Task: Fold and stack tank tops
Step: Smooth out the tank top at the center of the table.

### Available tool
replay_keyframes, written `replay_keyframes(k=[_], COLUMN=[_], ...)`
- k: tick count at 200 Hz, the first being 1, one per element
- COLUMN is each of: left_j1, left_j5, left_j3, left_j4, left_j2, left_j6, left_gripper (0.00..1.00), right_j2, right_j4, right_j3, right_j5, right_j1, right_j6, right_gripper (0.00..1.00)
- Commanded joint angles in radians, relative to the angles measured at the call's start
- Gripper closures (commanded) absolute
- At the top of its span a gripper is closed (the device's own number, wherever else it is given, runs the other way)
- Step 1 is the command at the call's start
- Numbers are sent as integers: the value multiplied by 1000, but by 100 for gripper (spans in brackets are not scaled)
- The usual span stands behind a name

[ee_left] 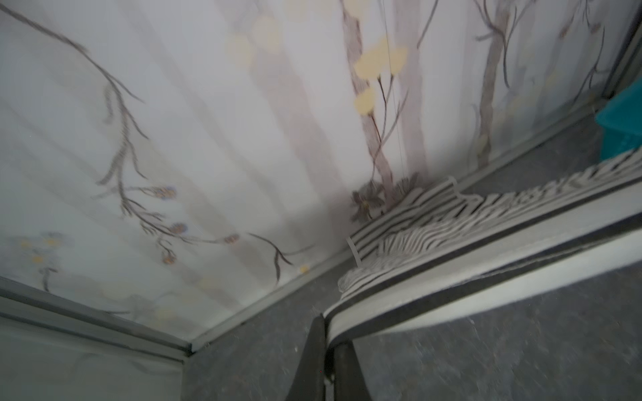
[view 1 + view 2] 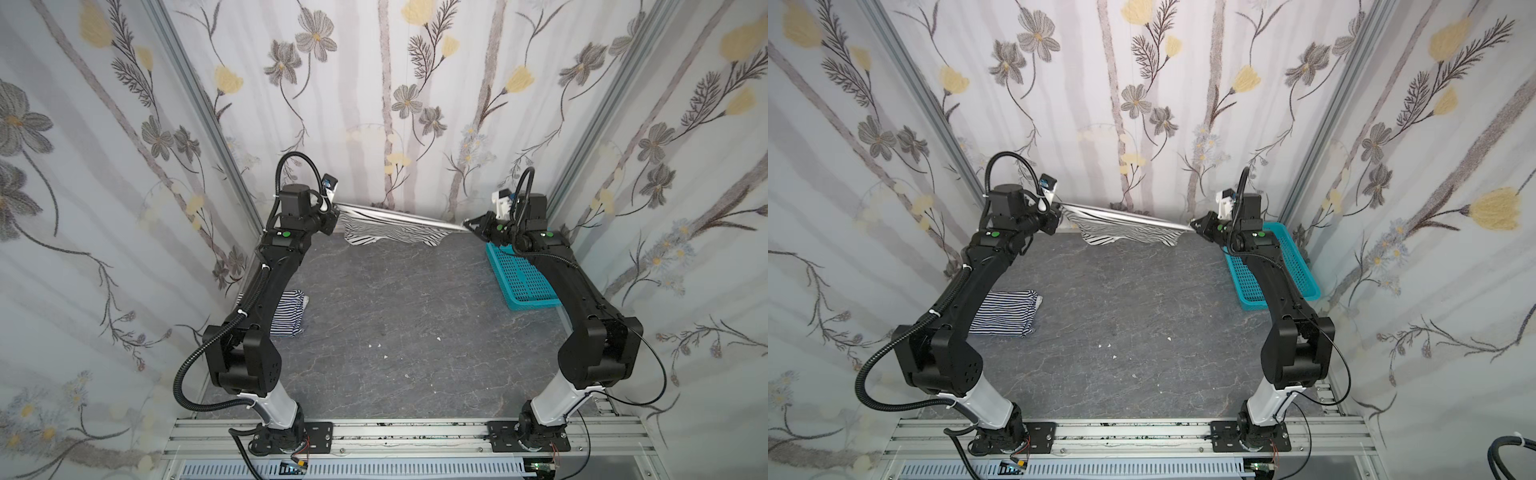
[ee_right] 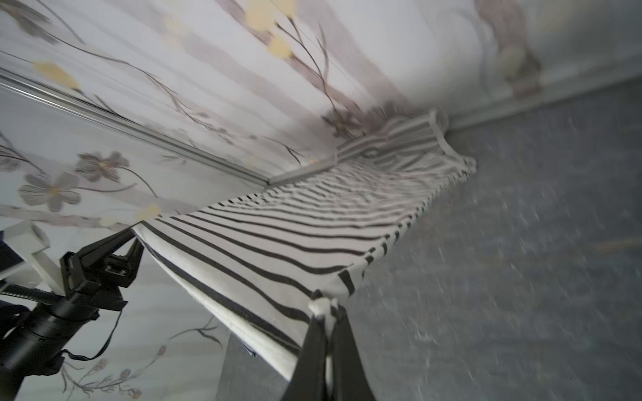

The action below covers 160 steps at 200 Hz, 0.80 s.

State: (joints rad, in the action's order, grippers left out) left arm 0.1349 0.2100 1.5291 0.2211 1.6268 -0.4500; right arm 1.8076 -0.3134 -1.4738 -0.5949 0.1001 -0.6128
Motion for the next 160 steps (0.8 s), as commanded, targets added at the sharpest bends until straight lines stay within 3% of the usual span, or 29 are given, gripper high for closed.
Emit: replay_keyframes(k=[1,30,57,98,160], left_j1=[-1,14,26,54,118], left_j5=[46,72,69,100,78], left_j3=[-196,-506,-698,-848,-953], left_j4=[-30,-24,31,191,323], left_j2=[-103,-304,-452,-554,-606], left_j6=[-35,-86,-133,-205,-280], left_gripper=[100,100,100,100,100], right_j2=[-126,-275,-341,-402,-535], right_j4=[186,225,217,243,276], right_j3=[226,468,603,809,1034], right_j5=[0,1,26,40,95], right_j1=[-1,17,48,62,148], right_j6=[-13,-13,4,-1,-71], right_gripper=[100,100,100,100,100])
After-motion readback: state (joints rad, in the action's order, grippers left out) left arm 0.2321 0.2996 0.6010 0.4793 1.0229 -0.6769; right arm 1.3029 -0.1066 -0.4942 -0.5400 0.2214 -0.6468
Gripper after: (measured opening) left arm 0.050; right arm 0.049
